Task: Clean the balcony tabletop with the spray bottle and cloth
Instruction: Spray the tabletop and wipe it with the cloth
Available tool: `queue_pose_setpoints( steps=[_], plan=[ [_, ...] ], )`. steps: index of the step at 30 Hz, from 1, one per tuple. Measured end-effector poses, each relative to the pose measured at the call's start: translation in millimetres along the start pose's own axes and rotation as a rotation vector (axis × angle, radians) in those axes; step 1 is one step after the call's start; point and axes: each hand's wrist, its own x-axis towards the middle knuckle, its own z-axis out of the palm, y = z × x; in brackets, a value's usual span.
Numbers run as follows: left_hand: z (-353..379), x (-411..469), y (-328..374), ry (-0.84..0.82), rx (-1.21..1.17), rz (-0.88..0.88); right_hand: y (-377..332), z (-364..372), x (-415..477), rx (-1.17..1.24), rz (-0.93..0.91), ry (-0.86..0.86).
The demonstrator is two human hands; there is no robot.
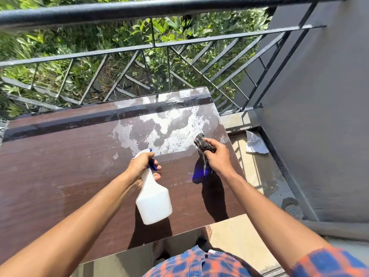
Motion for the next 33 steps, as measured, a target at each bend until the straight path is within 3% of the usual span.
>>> queue_pose_setpoints(
  steps=[17,33],
  plan=[
    [81.1,-0.3,12.2,-0.204,0.028,-0.052,13.9,-48.4,1.8,0.064,0.005,0.100],
    [161.7,7.6,12.3,-0.234,0.151,-0.097,46.7,-111.2,22.1,0.059,0.067,0.205]
  ],
)
